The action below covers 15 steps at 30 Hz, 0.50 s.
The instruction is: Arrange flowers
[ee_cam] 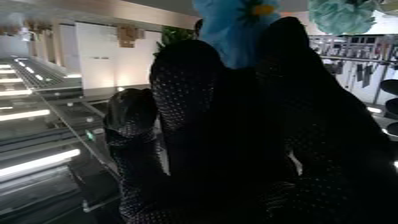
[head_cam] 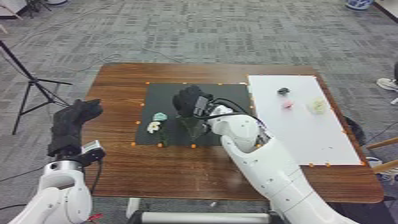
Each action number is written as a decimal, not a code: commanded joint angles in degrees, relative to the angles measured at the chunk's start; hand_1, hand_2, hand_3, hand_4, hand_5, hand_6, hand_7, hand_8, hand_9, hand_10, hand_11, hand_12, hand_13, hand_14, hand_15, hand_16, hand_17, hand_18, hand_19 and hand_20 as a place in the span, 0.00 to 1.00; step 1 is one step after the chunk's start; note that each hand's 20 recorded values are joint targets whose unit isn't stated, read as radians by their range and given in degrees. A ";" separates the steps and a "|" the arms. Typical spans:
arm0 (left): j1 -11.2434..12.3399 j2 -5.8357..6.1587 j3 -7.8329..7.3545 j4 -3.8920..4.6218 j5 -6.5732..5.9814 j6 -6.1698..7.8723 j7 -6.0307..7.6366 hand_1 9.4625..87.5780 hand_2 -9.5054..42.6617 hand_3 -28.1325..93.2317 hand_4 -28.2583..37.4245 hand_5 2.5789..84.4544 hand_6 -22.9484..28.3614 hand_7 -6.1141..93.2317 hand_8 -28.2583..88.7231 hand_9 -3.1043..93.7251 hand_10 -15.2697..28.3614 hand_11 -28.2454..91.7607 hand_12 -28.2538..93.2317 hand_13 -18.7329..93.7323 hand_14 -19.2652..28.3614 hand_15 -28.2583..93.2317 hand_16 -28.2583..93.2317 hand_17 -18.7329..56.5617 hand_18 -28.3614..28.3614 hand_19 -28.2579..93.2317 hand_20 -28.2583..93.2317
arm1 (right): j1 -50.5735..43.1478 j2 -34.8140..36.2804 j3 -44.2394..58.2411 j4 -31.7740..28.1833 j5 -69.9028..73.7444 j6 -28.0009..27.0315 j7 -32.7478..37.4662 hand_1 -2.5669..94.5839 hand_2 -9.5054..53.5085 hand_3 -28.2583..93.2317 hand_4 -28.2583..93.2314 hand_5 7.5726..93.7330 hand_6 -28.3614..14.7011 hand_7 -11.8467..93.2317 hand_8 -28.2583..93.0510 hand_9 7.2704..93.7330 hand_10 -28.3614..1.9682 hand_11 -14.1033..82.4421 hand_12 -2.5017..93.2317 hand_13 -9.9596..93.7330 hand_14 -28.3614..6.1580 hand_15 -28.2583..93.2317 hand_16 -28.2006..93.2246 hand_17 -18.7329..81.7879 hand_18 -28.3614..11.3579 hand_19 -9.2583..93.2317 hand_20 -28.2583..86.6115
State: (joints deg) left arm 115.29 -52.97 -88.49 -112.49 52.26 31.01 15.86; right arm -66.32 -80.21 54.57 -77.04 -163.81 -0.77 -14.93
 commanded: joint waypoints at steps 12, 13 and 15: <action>1.13 -0.44 -1.19 -0.97 -0.11 -0.62 -0.58 0.24 0.60 0.77 0.00 0.71 0.42 0.24 0.18 0.61 0.70 0.44 0.37 0.55 0.80 0.48 0.22 0.36 0.70 0.33 0.39 | 5.07 5.67 -2.27 -5.06 2.72 -5.50 2.79 0.51 0.01 0.79 0.06 0.63 0.67 0.31 0.17 0.68 0.62 0.26 0.13 0.80 0.58 0.73 0.53 0.56 0.16 0.89 0.74; 1.10 -0.43 -1.22 -0.99 -0.05 -0.55 -0.63 0.24 0.60 0.77 0.00 0.71 0.42 0.24 0.18 0.61 0.70 0.44 0.37 0.55 0.80 0.48 0.22 0.36 0.70 0.33 0.39 | 5.53 6.47 -2.52 -5.67 3.71 -5.56 3.27 0.51 0.01 0.79 0.06 0.63 0.67 0.31 0.16 0.68 0.62 0.26 0.13 0.80 0.58 0.73 0.53 0.55 0.16 0.89 0.74; 0.97 -0.42 -1.07 -1.03 0.05 -0.17 -0.74 0.24 0.60 0.77 0.00 0.70 0.41 0.24 0.18 0.61 0.69 0.44 0.37 0.55 0.79 0.48 0.22 0.36 0.69 0.32 0.39 | 6.41 8.12 -2.68 -6.96 5.65 -5.35 4.02 0.50 0.01 0.79 0.06 0.62 0.67 0.31 0.16 0.67 0.62 0.26 0.13 0.80 0.58 0.73 0.53 0.55 0.16 0.89 0.74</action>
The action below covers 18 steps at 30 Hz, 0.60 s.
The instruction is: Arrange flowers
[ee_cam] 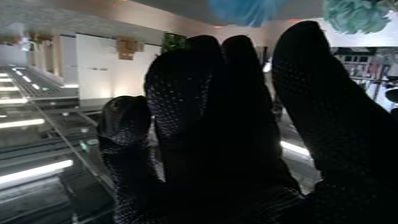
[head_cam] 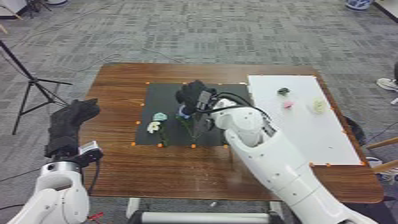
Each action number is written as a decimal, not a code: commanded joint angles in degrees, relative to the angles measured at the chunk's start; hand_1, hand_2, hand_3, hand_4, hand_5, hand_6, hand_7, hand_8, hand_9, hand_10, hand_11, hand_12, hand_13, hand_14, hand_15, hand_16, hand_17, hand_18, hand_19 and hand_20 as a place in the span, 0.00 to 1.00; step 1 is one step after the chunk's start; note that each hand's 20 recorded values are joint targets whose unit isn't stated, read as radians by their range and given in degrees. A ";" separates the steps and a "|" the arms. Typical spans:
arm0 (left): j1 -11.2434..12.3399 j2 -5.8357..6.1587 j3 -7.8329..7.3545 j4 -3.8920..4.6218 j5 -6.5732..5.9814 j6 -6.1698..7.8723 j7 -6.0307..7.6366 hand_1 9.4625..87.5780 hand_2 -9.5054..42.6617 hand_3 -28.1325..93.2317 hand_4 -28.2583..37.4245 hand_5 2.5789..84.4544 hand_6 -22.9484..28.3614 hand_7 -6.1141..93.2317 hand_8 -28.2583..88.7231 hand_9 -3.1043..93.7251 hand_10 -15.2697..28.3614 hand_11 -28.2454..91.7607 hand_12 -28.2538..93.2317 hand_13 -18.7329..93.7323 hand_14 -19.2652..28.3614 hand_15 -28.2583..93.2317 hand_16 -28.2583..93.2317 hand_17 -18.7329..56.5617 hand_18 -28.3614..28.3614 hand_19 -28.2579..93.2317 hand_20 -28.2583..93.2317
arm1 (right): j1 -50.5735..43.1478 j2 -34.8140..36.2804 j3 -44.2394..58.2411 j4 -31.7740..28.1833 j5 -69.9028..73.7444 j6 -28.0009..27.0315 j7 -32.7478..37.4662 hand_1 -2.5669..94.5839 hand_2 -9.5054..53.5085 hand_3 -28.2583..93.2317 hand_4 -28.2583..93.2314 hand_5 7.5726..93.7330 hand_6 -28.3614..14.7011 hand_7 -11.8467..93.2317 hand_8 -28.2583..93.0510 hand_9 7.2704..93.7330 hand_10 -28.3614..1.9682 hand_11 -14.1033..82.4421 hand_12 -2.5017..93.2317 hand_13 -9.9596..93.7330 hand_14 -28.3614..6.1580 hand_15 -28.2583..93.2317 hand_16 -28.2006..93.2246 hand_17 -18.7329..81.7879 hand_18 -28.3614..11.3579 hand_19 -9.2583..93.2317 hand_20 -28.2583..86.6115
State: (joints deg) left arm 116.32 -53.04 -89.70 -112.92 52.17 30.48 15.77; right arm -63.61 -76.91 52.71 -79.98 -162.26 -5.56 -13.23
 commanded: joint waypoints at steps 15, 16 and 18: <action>1.52 -0.44 -0.65 -1.33 0.00 1.33 -0.23 0.24 0.59 0.77 0.00 0.69 0.38 0.27 0.17 0.60 0.65 0.44 0.36 0.56 0.76 0.46 0.22 0.37 0.69 0.31 0.39 | -1.86 20.34 16.25 -11.24 8.73 -8.05 6.42 0.34 0.00 0.83 0.06 0.45 0.64 0.29 0.14 0.50 0.53 0.22 0.16 0.64 0.43 0.61 0.48 0.44 0.15 0.71 0.68; 1.53 -0.40 -0.68 -1.33 0.02 1.34 -0.31 0.24 0.59 0.77 0.00 0.69 0.38 0.27 0.17 0.60 0.65 0.44 0.36 0.56 0.76 0.46 0.23 0.37 0.69 0.31 0.39 | -2.60 20.69 18.03 -11.14 8.73 -9.15 6.79 0.32 0.00 0.83 0.06 0.42 0.62 0.27 0.14 0.47 0.50 0.21 0.17 0.63 0.41 0.59 0.48 0.43 0.15 0.70 0.67; 2.04 -0.43 -1.06 -1.51 0.03 1.37 -0.32 0.24 0.59 0.77 0.00 0.69 0.38 0.27 0.16 0.60 0.65 0.44 0.36 0.56 0.76 0.46 0.23 0.37 0.69 0.31 0.39 | -3.94 21.33 20.95 -10.69 8.56 -10.76 6.95 0.29 0.00 0.81 0.05 0.37 0.60 0.25 0.16 0.42 0.46 0.20 0.17 0.60 0.37 0.58 0.48 0.42 0.13 0.68 0.67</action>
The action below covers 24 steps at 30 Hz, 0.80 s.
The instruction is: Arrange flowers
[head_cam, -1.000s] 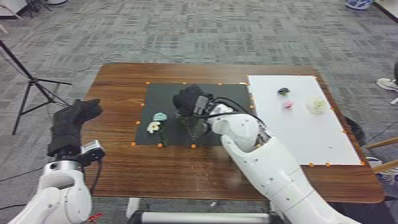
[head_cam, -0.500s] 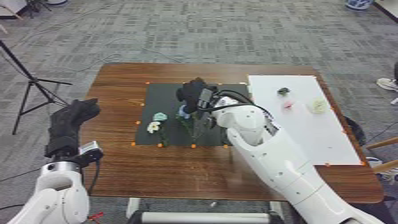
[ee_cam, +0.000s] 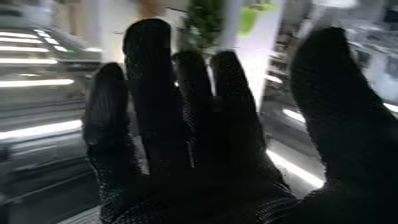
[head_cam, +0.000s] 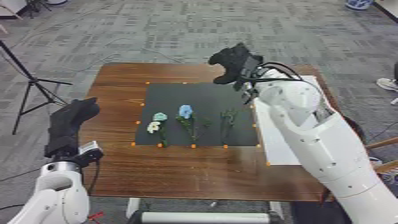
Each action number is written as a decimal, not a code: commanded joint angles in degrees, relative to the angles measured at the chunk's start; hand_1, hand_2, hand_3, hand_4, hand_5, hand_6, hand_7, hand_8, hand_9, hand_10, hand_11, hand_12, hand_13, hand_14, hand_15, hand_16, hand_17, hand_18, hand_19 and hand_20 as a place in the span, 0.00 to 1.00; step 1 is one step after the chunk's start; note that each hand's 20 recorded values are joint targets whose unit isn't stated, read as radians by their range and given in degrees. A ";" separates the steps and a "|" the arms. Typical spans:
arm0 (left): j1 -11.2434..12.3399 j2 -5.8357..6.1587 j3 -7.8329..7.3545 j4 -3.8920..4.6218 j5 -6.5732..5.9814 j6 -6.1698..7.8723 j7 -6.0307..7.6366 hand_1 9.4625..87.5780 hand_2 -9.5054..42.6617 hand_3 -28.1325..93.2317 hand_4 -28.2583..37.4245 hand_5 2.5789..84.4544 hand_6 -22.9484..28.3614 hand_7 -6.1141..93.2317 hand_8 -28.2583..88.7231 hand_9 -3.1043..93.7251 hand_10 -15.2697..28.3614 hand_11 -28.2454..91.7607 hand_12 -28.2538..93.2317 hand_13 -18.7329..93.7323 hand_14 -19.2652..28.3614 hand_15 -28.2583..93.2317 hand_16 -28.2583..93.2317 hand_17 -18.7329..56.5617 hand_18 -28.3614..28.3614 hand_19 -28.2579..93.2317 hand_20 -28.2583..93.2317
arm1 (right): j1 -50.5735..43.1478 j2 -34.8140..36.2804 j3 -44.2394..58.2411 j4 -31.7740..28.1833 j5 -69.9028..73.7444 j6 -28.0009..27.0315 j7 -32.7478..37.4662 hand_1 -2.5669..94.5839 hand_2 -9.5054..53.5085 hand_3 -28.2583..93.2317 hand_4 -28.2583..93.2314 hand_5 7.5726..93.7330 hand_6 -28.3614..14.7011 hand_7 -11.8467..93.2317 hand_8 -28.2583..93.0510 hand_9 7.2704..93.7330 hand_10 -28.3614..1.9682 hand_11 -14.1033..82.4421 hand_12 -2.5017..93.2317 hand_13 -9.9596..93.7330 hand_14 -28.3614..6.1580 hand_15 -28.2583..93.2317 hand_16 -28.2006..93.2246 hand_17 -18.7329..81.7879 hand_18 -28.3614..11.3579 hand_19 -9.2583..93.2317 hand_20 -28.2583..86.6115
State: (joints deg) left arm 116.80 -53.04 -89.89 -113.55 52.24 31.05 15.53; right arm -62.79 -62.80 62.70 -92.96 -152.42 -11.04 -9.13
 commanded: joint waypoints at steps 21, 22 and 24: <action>3.11 -0.36 -1.71 -1.41 -0.44 -0.17 0.58 0.24 0.59 0.76 0.00 0.69 0.38 0.27 0.16 0.60 0.65 0.45 0.36 0.56 0.76 0.46 0.23 0.37 0.69 0.31 0.40 | -14.69 7.44 18.76 7.89 -6.60 -2.57 -1.43 0.28 0.00 0.86 0.01 0.50 0.67 0.30 0.14 0.55 0.55 0.24 0.18 0.65 0.42 0.60 0.48 0.44 0.15 0.71 0.68; 3.20 -0.41 -1.76 -1.42 -0.36 -0.23 0.45 0.24 0.59 0.76 0.00 0.69 0.38 0.27 0.16 0.60 0.65 0.45 0.36 0.56 0.76 0.46 0.23 0.37 0.69 0.31 0.40 | -15.04 7.44 18.78 8.03 -6.79 -2.31 -1.43 0.29 0.00 0.86 0.01 0.50 0.67 0.31 0.14 0.55 0.56 0.24 0.18 0.66 0.42 0.60 0.49 0.44 0.15 0.71 0.68; 3.27 -0.42 -1.67 -1.45 -0.41 -0.13 0.47 0.24 0.59 0.76 0.00 0.69 0.38 0.27 0.16 0.60 0.65 0.45 0.36 0.56 0.76 0.46 0.23 0.37 0.69 0.31 0.40 | -15.65 7.27 19.06 8.50 -6.85 -1.99 -1.68 0.29 0.00 0.86 0.01 0.51 0.68 0.31 0.14 0.56 0.56 0.24 0.18 0.66 0.43 0.61 0.49 0.44 0.15 0.71 0.69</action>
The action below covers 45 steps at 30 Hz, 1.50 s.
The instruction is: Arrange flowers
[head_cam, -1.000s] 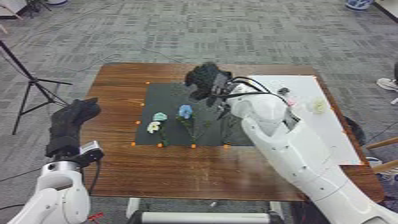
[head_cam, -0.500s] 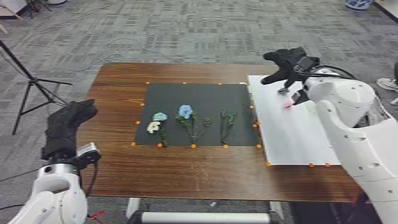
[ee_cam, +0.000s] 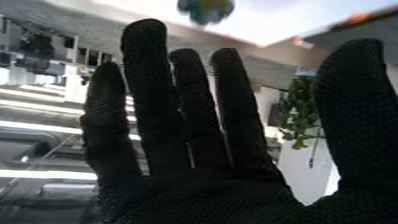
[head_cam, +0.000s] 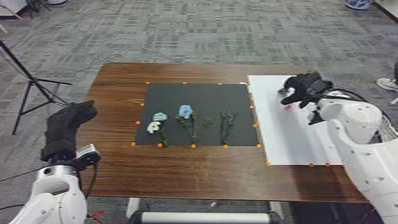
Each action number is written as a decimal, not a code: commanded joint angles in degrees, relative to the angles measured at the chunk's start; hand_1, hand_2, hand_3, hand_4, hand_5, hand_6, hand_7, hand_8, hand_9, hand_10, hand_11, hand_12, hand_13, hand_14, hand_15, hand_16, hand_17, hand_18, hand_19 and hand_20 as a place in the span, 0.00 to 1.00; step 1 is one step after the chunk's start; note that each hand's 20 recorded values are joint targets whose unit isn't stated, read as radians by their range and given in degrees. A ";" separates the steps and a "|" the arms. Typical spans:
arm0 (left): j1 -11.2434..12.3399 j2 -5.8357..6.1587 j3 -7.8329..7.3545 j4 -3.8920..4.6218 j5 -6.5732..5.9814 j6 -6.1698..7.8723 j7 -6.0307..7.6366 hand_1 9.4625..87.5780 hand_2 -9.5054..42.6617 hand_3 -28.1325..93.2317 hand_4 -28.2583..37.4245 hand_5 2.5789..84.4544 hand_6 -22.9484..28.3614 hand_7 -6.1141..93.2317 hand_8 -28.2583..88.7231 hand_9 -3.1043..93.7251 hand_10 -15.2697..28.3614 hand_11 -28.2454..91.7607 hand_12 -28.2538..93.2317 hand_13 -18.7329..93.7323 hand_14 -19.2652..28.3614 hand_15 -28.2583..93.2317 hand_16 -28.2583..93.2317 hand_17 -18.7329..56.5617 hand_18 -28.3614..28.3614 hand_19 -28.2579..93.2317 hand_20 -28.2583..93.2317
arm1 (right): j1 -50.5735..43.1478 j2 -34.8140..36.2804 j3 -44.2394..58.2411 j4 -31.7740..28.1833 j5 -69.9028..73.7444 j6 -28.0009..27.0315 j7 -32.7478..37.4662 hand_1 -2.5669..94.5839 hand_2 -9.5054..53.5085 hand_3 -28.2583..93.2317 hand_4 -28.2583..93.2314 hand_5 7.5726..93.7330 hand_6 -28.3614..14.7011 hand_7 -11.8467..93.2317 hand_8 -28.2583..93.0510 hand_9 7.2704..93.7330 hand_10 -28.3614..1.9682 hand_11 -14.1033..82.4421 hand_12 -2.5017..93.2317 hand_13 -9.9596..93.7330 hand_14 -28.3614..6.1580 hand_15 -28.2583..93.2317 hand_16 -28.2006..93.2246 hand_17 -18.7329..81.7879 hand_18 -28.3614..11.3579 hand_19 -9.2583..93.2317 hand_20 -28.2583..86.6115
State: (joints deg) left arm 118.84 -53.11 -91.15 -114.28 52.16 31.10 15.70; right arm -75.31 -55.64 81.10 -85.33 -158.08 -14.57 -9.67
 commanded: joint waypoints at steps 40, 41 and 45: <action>1.97 -0.04 -1.79 -1.46 -0.74 -0.08 -0.20 0.22 0.59 0.76 0.00 0.69 0.39 0.28 0.16 0.60 0.65 0.45 0.36 0.56 0.76 0.46 0.23 0.37 0.69 0.31 0.40 | 6.59 -7.70 -21.52 -14.56 20.39 8.90 20.55 0.59 0.00 0.78 0.04 0.84 0.77 0.32 0.24 0.92 0.70 0.20 0.30 0.80 0.54 0.66 0.53 0.53 0.16 0.80 0.71; 2.03 -0.07 -1.82 -1.48 -0.79 -0.07 -0.25 0.22 0.59 0.76 0.00 0.69 0.40 0.28 0.16 0.60 0.65 0.45 0.36 0.56 0.76 0.46 0.23 0.37 0.69 0.31 0.40 | 6.62 -9.11 -22.04 -14.41 20.59 8.37 22.59 0.59 0.00 0.78 0.04 0.85 0.77 0.32 0.24 0.93 0.70 0.20 0.30 0.80 0.54 0.66 0.53 0.53 0.15 0.81 0.71; 2.49 -0.01 -2.06 -1.70 -0.81 0.03 -0.44 0.22 0.60 0.77 0.00 0.69 0.40 0.29 0.16 0.61 0.65 0.45 0.36 0.56 0.77 0.46 0.23 0.37 0.70 0.31 0.40 | 7.98 -13.73 -23.69 -11.63 21.04 5.58 26.96 0.60 0.00 0.77 0.05 0.87 0.75 0.28 0.27 0.94 0.67 0.20 0.29 0.82 0.54 0.67 0.54 0.54 0.12 0.84 0.71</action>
State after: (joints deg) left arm 120.25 -53.32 -92.51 -115.11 51.56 31.14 15.66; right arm -67.96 -59.98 61.13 -99.32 -137.85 -4.81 10.56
